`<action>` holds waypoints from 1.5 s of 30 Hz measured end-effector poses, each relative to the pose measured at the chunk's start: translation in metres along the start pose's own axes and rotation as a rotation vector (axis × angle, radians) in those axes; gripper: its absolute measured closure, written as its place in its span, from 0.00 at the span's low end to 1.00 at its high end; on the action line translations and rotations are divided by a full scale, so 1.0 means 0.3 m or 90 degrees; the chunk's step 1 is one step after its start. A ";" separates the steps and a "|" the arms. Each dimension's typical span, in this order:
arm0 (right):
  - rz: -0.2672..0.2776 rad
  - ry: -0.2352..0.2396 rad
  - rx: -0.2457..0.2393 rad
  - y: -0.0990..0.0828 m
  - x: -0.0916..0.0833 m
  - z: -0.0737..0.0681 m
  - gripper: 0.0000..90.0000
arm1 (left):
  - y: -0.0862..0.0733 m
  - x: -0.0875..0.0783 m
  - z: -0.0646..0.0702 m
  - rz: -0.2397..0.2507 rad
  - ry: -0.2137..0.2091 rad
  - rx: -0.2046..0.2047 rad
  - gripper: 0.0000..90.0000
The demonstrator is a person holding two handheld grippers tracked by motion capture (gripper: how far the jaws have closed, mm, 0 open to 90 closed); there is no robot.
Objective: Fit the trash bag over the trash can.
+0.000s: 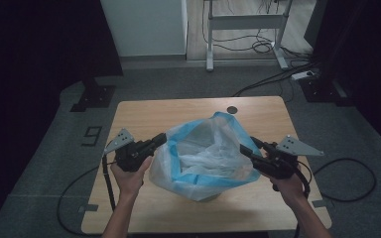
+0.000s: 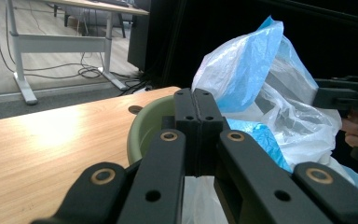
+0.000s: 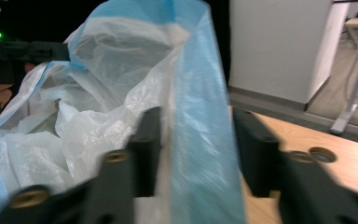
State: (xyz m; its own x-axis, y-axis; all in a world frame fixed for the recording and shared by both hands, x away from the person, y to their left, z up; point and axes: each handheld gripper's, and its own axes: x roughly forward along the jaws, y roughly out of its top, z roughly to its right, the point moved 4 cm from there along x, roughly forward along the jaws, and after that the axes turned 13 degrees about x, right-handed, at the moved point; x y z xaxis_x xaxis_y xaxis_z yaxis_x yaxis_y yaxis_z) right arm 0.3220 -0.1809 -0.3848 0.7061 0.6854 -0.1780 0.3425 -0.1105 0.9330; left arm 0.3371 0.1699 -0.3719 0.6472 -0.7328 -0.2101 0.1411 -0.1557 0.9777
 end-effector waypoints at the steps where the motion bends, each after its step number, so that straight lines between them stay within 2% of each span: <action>1: -0.004 -0.001 -0.005 0.000 0.011 -0.003 0.80 | -0.002 -0.001 -0.002 0.000 0.001 0.001 1.00; 3: -0.009 -0.013 -0.011 -0.002 0.027 -0.007 0.93 | -0.005 -0.002 -0.007 0.000 0.005 -0.001 1.00; 5: -0.006 -0.035 -0.020 -0.002 0.039 -0.005 0.97 | -0.007 -0.006 -0.015 0.002 0.011 -0.003 1.00; 7: -0.003 -0.064 -0.021 0.003 0.047 0.006 0.98 | -0.006 -0.009 -0.031 0.004 0.017 -0.008 1.00; 15: 0.002 -0.115 0.028 0.014 0.104 0.101 0.98 | -0.031 0.001 -0.131 -0.005 0.043 -0.045 1.00; 20: -0.013 -0.134 0.038 -0.018 0.155 0.139 0.98 | -0.057 0.027 -0.145 -0.029 0.054 -0.033 1.00; 24: -0.022 -0.152 0.035 -0.034 0.191 0.156 0.98 | -0.072 0.054 -0.167 -0.055 0.064 -0.036 1.00; 31: -0.074 -0.163 0.055 -0.077 0.262 0.195 0.97 | -0.144 0.101 -0.212 -0.111 0.071 -0.068 1.00; 33: -0.099 -0.165 0.058 -0.102 0.284 0.206 0.97 | -0.173 0.113 -0.212 -0.118 0.064 -0.077 1.00; 37: -0.116 -0.159 0.068 -0.132 0.305 0.215 0.97 | -0.211 0.136 -0.208 -0.133 0.051 -0.091 1.00; 41: -0.131 -0.157 0.062 -0.148 0.316 0.210 0.97 | -0.231 0.154 -0.200 -0.149 0.041 -0.097 1.00; 43: -0.143 -0.167 0.051 -0.153 0.328 0.212 0.97 | -0.237 0.163 -0.204 -0.155 0.037 -0.106 1.00; 45: -0.151 -0.174 0.054 -0.150 0.340 0.221 0.97 | -0.241 0.168 -0.207 -0.159 0.039 -0.109 1.00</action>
State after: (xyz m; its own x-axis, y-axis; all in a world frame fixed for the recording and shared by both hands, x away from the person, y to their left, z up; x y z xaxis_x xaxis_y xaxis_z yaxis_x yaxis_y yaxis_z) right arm 0.4196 -0.1536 -0.4657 0.7364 0.4835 -0.4733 0.5583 -0.0390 0.8287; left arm 0.4060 0.1853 -0.4533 0.6193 -0.6441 -0.4490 0.4230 -0.2081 0.8819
